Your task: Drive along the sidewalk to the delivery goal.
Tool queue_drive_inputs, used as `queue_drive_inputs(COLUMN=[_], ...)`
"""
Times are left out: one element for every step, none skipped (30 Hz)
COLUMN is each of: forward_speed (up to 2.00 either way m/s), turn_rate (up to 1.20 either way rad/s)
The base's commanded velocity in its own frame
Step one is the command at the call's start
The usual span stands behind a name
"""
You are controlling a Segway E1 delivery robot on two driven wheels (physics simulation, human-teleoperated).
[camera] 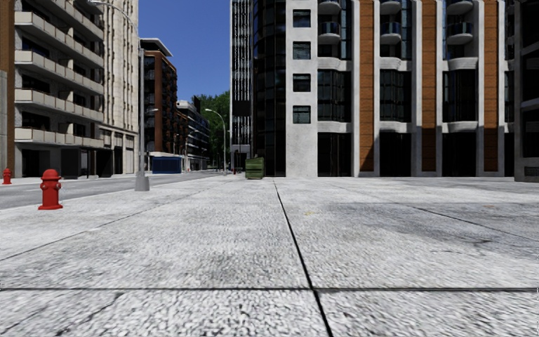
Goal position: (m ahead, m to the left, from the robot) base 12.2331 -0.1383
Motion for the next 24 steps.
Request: queue_drive_inputs(forward_speed=[1.99, 1.99, 1.99, 1.99, 1.99, 1.99, 1.99, 1.99, 1.99, 1.99, 1.99, 1.99, 1.99, 1.99, 1.99, 1.99, 1.99, 1.99, 1.99, 1.99, 1.99, 1.99, 1.99, 1.99], turn_rate=[0.0, 0.0, 0.0, 0.0, 0.0, 0.0, 0.0, 0.0, 0.0, 0.0, 0.0, 0.0, 0.0, 0.0, 0.0, 0.0, 0.0, 0.0, 0.0, 0.0, 0.0, 0.0, 0.0, 0.0])
